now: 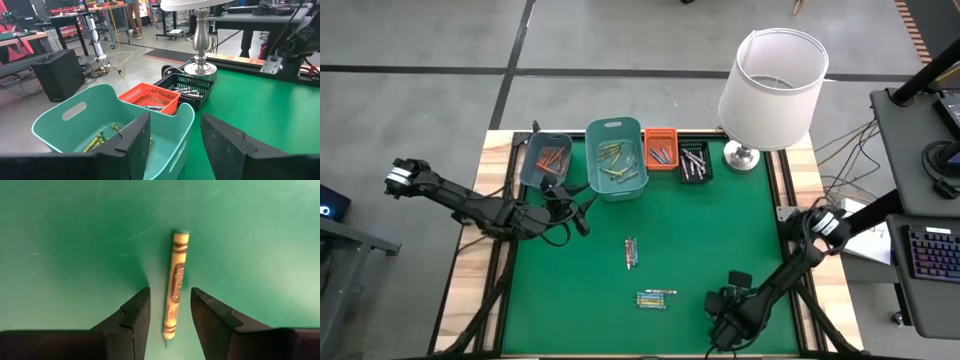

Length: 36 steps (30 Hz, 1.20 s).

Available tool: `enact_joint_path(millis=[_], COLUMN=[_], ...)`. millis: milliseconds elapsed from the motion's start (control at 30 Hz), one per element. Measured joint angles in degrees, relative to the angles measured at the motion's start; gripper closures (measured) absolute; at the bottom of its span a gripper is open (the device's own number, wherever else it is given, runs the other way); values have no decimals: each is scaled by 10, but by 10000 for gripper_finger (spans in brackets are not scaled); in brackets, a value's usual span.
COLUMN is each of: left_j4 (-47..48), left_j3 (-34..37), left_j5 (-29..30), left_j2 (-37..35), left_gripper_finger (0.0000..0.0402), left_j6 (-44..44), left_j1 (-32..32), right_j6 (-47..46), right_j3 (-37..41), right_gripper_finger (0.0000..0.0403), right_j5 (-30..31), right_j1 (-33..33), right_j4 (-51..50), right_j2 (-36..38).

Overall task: Sort crayons
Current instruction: Put the green crayon into the green bin

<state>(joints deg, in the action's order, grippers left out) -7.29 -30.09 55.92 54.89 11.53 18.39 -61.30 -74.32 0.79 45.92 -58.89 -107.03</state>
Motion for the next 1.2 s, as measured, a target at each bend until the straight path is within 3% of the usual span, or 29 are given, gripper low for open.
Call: enact_joint_path(millis=[333, 600, 833, 933, 1067, 1200], left_j4=[0, 0, -3, -3, -3, -4], left_j3=[0, 0, 0, 0, 0, 1], left_j5=[0, 0, 0, 0, 0, 0], left_j2=[2, 2, 2, 2, 3, 3], left_gripper_finger=[244, 244, 244, 244, 244, 244], left_j6=[0, 0, 11, 29, 58, 84], left_j1=[0, 0, 0, 1, 13, 38], right_j6=[55, 83, 110, 118, 151, 214], right_j3=[29, 67, 61, 58, 56, 58], right_gripper_finger=[303, 384, 389, 390, 391, 391], right_j5=[27, 9, 13, 47, 144, 159], right_j1=[-15, -27, -29, -33, -48, -71], right_j4=[48, 100, 96, 99, 104, 110], right_j2=[0, 0, 20, 36, 74, 102])
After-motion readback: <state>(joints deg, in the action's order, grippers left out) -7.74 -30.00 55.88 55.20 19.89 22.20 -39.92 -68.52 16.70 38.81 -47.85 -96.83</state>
